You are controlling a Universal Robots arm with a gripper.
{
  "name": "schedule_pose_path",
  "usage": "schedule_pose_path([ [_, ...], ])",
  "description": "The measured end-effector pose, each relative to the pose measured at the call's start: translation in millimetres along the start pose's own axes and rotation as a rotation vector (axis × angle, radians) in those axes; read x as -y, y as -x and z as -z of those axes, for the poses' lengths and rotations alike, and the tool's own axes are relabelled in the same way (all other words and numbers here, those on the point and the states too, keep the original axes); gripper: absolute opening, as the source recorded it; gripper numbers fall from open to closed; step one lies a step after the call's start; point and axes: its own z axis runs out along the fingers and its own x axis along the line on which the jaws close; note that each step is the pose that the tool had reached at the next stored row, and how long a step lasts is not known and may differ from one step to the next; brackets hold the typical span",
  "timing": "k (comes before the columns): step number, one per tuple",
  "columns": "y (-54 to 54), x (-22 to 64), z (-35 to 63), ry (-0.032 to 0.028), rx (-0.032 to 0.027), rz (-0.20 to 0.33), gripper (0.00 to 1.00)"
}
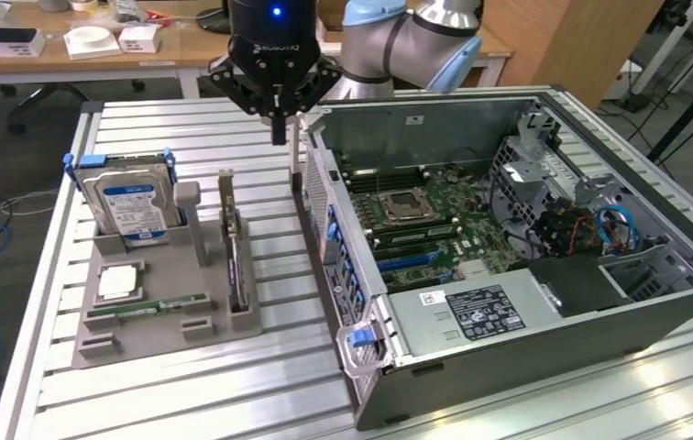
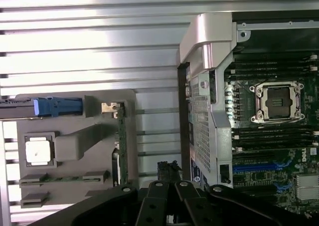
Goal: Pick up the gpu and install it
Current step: 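Reach for the gpu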
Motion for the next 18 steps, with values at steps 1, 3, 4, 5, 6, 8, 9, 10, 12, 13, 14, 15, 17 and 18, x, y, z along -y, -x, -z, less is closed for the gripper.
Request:
schedule_pose_path([
  [1,-1.3,0.0,0.0,0.0000,0.0000,0.000,0.11],
  [3,-4.0,0.0,-0.1,0.0000,-0.0001,0.000,0.11],
  [4,-5.4,0.0,-0.1,-0.0001,0.0000,0.000,0.11],
  [5,-6.8,0.0,-0.2,0.0000,0.0000,0.000,0.11],
  [6,-8.2,0.0,-0.2,0.0000,0.0000,0.000,0.11],
  [8,-10.8,0.0,-0.3,0.0000,0.0000,0.000,0.11],
  [9,-12.2,0.0,-0.3,0.0000,0.0000,0.000,0.11],
  [10,-13.5,0.0,-0.4,0.0000,0.0000,0.000,0.11],
  [12,-16.1,0.0,-0.5,0.0000,0.0000,0.000,0.11],
  [13,-17.3,0.0,-0.5,0.0000,0.0000,0.000,0.11],
  [14,-18.5,0.0,-0.5,-0.0001,0.0000,0.000,0.11],
  [15,-19.7,0.0,-0.5,-0.0001,0.0000,0.000,0.11],
  [17,-22.0,0.1,-0.6,0.0000,0.0000,0.000,0.11],
  [18,-23.2,0.1,-0.6,0.0000,0.0000,0.000,0.11],
])
